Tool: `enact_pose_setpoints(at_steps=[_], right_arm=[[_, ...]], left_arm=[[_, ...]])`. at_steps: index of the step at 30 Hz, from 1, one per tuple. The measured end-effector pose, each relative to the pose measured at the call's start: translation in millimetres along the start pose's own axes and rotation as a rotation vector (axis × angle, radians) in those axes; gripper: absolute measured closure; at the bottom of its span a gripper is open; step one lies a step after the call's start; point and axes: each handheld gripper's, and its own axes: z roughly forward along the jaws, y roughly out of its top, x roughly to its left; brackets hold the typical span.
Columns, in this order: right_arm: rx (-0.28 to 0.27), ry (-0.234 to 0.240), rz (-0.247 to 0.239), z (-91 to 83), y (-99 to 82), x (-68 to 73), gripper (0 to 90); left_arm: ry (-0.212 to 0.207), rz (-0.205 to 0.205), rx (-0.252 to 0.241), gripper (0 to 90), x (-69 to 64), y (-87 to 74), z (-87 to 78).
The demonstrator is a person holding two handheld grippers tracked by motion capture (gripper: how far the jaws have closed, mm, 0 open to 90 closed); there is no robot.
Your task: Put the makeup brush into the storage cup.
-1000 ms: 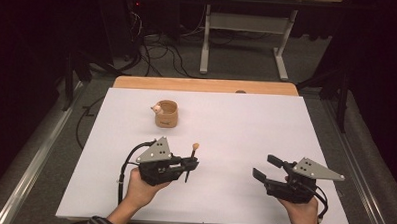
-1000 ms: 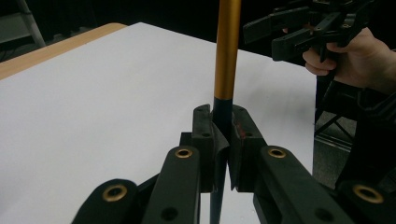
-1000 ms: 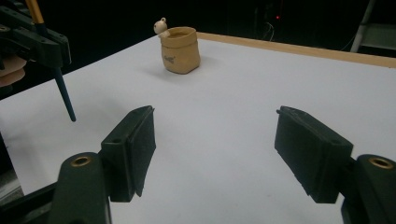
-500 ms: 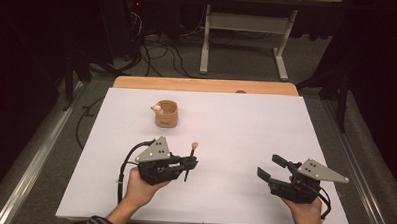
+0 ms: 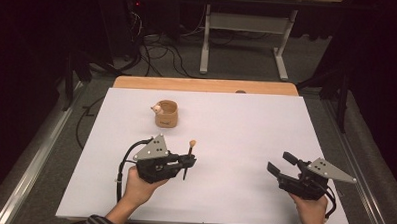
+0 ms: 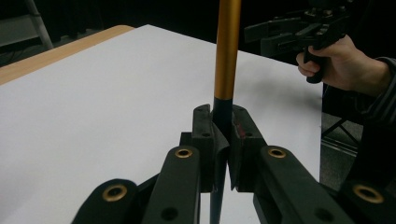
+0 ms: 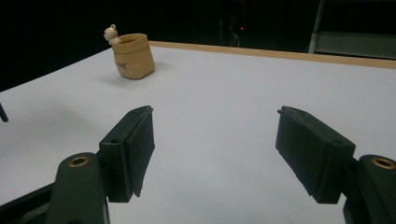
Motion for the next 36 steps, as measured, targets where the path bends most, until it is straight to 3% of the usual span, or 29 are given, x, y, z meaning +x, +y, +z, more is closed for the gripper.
enact_pose_setpoints(at_steps=[13,22,36], right_arm=[[0.045,-0.066,-0.052,8.8,-14.3,-9.2,29.5],[0.057,-0.075,-0.048,10.6,-17.7,-9.6,29.4],[0.064,-0.080,-0.048,11.4,-19.8,-7.9,28.0]], left_arm=[[0.037,-0.020,-0.006,83.0,7.7,-1.7,-6.1],[0.072,-0.070,-0.030,83.0,22.6,-1.9,-16.8],[0.150,-0.076,-0.038,83.0,43.3,15.3,-29.1]])
